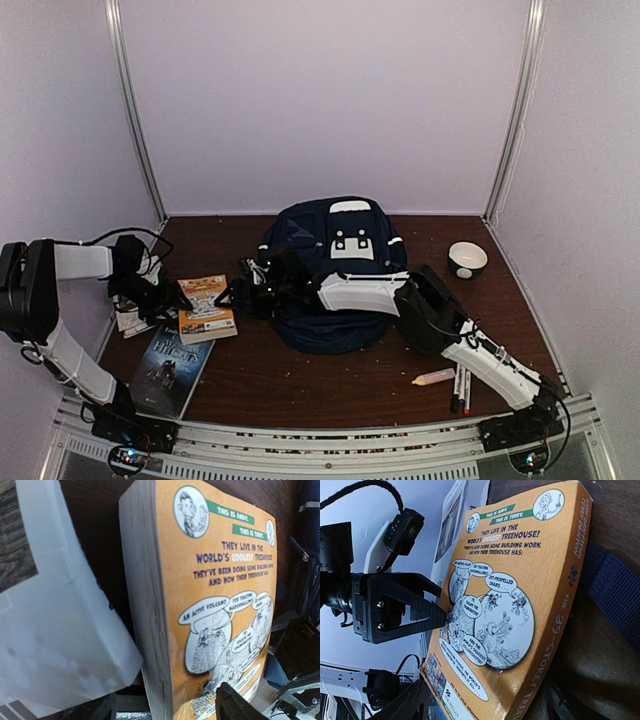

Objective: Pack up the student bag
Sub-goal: Grab the book at the center of the board.

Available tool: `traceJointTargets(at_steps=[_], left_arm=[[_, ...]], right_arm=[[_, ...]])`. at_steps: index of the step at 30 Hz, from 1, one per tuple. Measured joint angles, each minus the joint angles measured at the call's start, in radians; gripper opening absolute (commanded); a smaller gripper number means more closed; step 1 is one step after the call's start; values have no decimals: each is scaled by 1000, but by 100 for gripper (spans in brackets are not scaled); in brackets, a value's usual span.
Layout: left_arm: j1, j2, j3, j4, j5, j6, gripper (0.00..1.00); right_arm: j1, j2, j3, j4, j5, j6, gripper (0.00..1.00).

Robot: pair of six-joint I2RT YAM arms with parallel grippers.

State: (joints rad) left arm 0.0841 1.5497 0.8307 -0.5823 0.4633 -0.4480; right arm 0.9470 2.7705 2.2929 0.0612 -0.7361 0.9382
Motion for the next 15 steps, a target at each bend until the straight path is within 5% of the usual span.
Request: traceJointTargets(at_steps=[15], left_arm=[[0, 86, -18, 116, 154, -55, 61]], right_arm=[[0, -14, -62, 60, -6, 38, 61]])
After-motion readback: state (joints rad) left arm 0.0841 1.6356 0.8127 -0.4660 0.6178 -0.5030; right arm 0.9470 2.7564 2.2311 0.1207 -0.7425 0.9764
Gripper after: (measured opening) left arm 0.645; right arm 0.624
